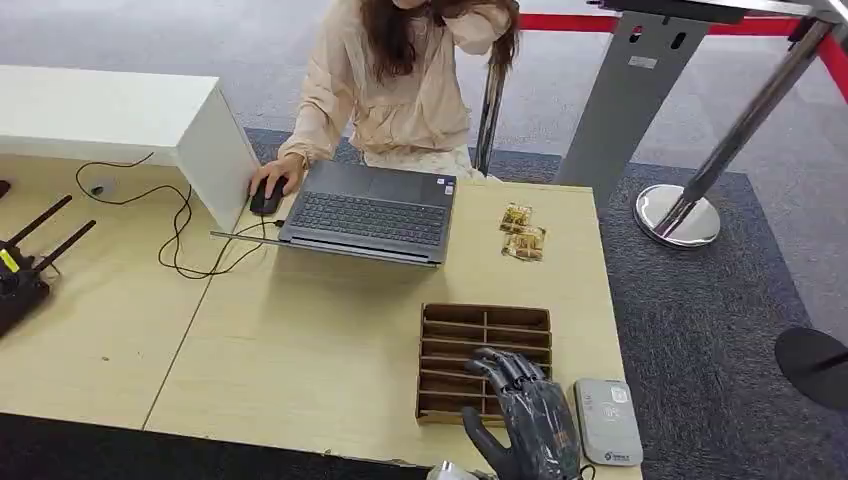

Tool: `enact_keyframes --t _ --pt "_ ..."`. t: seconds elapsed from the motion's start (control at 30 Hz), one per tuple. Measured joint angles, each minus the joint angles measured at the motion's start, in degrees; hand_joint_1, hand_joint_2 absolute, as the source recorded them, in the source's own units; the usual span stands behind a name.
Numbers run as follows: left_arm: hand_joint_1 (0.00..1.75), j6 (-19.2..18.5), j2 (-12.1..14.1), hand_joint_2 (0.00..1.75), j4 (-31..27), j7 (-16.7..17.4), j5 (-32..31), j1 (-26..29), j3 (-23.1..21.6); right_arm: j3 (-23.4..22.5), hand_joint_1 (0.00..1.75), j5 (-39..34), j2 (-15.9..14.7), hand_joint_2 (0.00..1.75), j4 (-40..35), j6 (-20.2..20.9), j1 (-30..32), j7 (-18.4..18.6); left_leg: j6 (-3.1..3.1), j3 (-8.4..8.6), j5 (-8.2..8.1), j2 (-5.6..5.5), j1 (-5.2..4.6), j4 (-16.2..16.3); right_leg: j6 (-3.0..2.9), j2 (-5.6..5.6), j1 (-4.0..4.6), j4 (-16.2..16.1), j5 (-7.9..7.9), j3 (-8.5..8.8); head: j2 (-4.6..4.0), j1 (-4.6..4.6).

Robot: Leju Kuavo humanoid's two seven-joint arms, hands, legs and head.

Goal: Pass the card to the sensor for recognition and then transmit it.

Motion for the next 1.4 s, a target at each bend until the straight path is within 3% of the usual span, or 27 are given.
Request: enact_keyframes --t 0.17,0.5,0.6,0.77,1.4 --pt "0.0 0.0 0.0 0.0 0.0 0.0 0.0 0.0 -0.02 0.57 0.38 0.02 0.52 1.75 1.11 -0.04 -0.19 0.0 0.0 0.0 0.0 0.0 0.0 0.0 0.0 0.0 0.0 0.0 0.0 0.0 0.0 0.0" --pt "0.0 -0.33 0.0 0.0 0.0 -0.34 -0.24 0.0 -0.33 1.85 0.42 -0.18 1.33 1.75 2.71 0.37 -1.01 -0.07 0.0 0.0 0.0 0.0 0.0 0.0 0.0 0.0 0.0 0.0 0.0 0.0 0.0 0.0" --pt "0.0 0.59 0.0 0.0 -0.02 -2.54 -0.55 0.0 -0.42 2.12 0.49 1.9 1.49 1.75 3.19 1.05 -1.46 0.48 0.0 0.01 0.0 0.0 0.0 0.0 0.0 0.0 0.0 0.0 0.0 0.0 0.0 0.0" --pt "0.0 0.7 -0.07 0.0 0.0 -3.06 -0.7 0.02 -0.48 1.77 0.49 6.2 1.53 1.75 4.28 2.6 -1.11 1.64 0.0 0.01 0.0 0.0 0.0 0.0 0.0 0.0 0.0 0.0 0.0 0.0 0.0 0.0" --pt "0.0 0.7 -0.09 0.0 0.0 -2.86 -0.2 0.02 -0.98 -3.63 0.54 9.27 2.56 1.75 9.38 2.58 2.69 1.68 0.0 0.02 0.0 0.0 0.0 0.0 0.0 0.0 0.0 0.0 0.0 0.0 0.0 -0.02"
